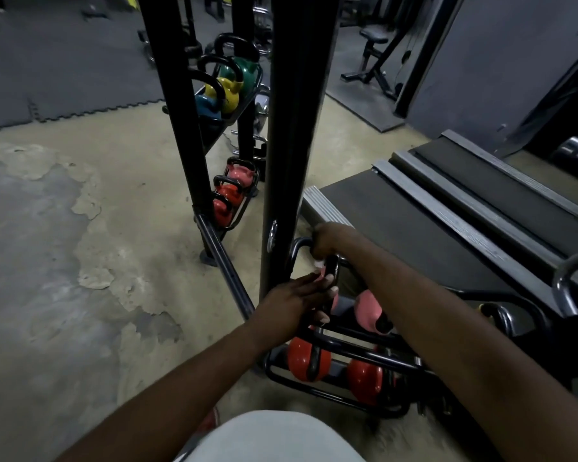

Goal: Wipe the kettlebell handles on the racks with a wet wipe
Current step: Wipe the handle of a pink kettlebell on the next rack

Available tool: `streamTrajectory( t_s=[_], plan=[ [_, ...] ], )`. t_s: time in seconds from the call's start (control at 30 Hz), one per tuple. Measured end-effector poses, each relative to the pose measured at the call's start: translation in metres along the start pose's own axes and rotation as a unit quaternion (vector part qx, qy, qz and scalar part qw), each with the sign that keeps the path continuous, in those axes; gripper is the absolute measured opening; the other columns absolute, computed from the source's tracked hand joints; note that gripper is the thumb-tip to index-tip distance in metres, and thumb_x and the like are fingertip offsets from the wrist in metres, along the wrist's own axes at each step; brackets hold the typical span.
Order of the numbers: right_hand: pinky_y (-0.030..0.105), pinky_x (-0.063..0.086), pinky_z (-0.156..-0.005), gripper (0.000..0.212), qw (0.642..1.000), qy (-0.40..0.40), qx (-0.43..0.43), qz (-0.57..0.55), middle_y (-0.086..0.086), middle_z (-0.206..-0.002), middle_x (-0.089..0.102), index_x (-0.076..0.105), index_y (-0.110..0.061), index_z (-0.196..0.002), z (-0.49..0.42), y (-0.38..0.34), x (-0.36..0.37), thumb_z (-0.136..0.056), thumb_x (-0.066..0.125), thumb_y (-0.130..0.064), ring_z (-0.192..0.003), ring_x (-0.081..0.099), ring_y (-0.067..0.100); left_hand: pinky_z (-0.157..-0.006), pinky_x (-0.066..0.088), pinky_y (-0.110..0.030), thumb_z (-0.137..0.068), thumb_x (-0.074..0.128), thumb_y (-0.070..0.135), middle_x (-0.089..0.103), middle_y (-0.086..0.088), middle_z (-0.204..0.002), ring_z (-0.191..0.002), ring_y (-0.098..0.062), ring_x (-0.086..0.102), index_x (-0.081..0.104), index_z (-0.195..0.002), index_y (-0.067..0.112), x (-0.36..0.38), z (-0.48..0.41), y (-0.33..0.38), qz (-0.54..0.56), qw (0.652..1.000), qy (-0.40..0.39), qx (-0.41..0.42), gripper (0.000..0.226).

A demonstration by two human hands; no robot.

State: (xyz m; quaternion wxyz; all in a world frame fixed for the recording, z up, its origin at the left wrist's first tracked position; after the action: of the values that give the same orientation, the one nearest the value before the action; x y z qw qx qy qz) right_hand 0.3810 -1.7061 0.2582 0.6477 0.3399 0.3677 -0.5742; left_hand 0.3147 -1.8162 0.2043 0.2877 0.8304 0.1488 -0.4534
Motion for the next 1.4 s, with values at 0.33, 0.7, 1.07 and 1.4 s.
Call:
streamTrajectory(
  t_s=[0.33, 0.7, 1.07, 1.4],
  plan=[
    [0.029, 0.049, -0.069, 0.019, 0.984, 0.105, 0.047, -0.133, 0.011, -0.101, 0.070, 0.068, -0.006, -0.091, -0.010, 0.046, 0.014, -0.088, 0.061, -0.024, -0.085, 0.064, 0.026, -0.094, 0.053, -0.035, -0.084, 0.071, 0.025, 0.058, -0.001, -0.139, -0.126, -0.023, 0.055, 0.066, -0.125, 0.018, -0.016, -0.018, 0.005, 0.000, 1.000, 0.000, -0.004, 0.042],
    [0.023, 0.046, -0.058, 0.016, 0.553, 0.037, 0.163, -0.816, 0.008, -0.079, 0.058, 0.063, -0.010, -0.086, 0.009, 0.051, 0.122, -0.095, 0.050, -0.007, -0.064, 0.052, 0.016, -0.113, 0.033, -0.028, -0.090, 0.067, 0.031, 0.049, -0.005, -0.147, -0.136, -0.017, 0.045, 0.057, -0.136, 0.014, -0.017, -0.007, -0.016, 0.035, 0.998, -0.023, -0.040, 0.050],
    [0.035, 0.052, -0.069, 0.021, 0.402, -0.041, 0.149, -0.902, 0.013, -0.089, 0.070, 0.062, -0.007, -0.102, 0.016, 0.036, 0.138, -0.096, 0.047, -0.020, -0.072, 0.069, 0.025, -0.085, 0.051, -0.035, -0.088, 0.067, 0.037, 0.055, 0.000, -0.142, -0.095, -0.020, 0.054, 0.059, -0.134, 0.017, -0.018, -0.007, -0.004, -0.032, 0.999, 0.001, -0.032, 0.051],
    [0.035, 0.052, -0.075, 0.021, 0.475, -0.035, 0.130, -0.869, 0.016, -0.107, 0.061, 0.059, -0.006, -0.080, 0.016, 0.039, 0.134, -0.091, 0.048, -0.020, -0.085, 0.061, 0.028, -0.075, 0.051, -0.040, -0.086, 0.075, 0.021, 0.066, -0.003, -0.127, -0.103, -0.023, 0.058, 0.071, -0.117, 0.015, -0.015, 0.016, 0.012, -0.070, 0.992, 0.108, 0.007, 0.031]
  ],
)
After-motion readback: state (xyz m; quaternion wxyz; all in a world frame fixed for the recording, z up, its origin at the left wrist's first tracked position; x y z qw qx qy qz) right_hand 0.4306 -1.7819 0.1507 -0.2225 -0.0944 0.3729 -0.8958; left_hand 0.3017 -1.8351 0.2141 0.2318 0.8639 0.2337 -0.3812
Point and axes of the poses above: each hand's wrist, its own z-axis away from the middle knuckle, its own x-axis out of the palm, y = z × x, the point moved 8 cm from there along -z, towards the middle knuckle
